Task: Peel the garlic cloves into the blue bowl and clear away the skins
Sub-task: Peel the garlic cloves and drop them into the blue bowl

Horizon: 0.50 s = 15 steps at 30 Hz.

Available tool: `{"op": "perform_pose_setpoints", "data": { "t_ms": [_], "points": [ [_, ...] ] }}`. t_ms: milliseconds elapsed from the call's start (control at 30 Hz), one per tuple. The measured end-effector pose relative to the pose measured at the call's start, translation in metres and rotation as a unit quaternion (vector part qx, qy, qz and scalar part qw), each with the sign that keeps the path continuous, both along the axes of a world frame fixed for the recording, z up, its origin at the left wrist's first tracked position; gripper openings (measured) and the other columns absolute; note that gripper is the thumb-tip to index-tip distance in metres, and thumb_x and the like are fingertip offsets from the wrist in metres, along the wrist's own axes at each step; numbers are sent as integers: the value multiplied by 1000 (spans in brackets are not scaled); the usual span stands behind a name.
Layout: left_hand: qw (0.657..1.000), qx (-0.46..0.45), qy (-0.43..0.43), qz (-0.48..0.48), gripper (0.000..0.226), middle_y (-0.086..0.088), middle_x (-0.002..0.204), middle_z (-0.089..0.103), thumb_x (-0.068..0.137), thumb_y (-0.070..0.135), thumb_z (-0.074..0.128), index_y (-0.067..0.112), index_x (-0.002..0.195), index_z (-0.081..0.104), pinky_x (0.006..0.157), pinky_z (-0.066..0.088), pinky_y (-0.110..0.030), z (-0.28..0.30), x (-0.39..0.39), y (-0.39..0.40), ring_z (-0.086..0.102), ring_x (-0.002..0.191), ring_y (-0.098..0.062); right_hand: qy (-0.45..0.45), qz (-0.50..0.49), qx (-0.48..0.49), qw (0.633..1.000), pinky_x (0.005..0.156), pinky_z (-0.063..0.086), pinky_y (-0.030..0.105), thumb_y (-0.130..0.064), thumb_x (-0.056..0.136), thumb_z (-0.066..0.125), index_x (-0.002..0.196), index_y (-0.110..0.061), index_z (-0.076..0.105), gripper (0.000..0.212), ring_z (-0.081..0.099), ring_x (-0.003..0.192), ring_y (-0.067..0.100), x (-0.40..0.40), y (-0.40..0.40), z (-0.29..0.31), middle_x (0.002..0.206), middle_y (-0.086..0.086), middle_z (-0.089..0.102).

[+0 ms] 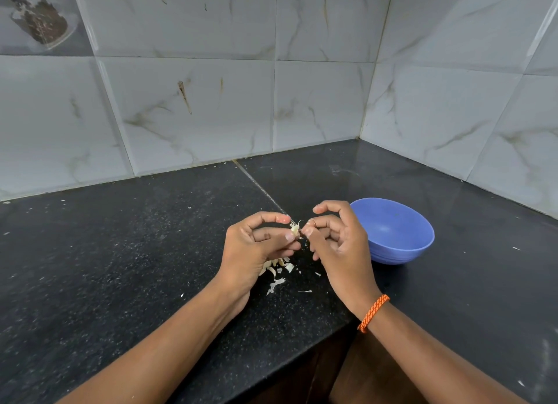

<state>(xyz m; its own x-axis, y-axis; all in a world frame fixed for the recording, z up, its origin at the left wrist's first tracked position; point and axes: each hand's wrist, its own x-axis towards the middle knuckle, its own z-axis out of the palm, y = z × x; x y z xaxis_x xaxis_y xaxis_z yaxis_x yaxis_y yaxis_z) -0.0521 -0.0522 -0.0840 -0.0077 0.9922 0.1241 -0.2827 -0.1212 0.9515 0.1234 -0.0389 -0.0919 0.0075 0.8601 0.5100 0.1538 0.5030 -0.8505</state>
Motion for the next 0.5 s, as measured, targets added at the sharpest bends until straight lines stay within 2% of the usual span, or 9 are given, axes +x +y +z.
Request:
{"op": "perform_pose_setpoints", "data": {
  "t_ms": [100,233,333,500],
  "points": [
    [1000,12,4,1,27,-24,100,81,89,1,84,2,115,77,86,66,-34,-1,0,1,81,92,-35,-18,15,0,1000,69,60,34,-4,103,64,120,-25,63,27,73,85,22,-1,-1,0,99,-2,76],
    [999,37,28,-1,25,-20,102,82,88,0,85,4,112,80,91,65,-36,-2,0,1,81,99,-35,-46,25,3,999,76,64,34,-8,100,72,125,-24,65,30,74,96,19,-3,-3,1,102,-6,75],
    [997,52,50,3,27,-18,101,81,86,0,86,8,111,82,96,65,-43,-4,1,2,80,97,-31,-36,30,-7,999,76,64,38,-8,98,74,125,-25,65,33,75,95,21,-1,0,-1,102,-4,77],
    [997,53,55,-2,27,-21,100,80,85,4,88,12,110,84,96,65,-47,-7,1,5,79,93,-33,-3,43,-11,999,72,62,36,-4,96,76,128,-21,65,38,76,92,22,2,2,1,99,1,79]
  ]
}}
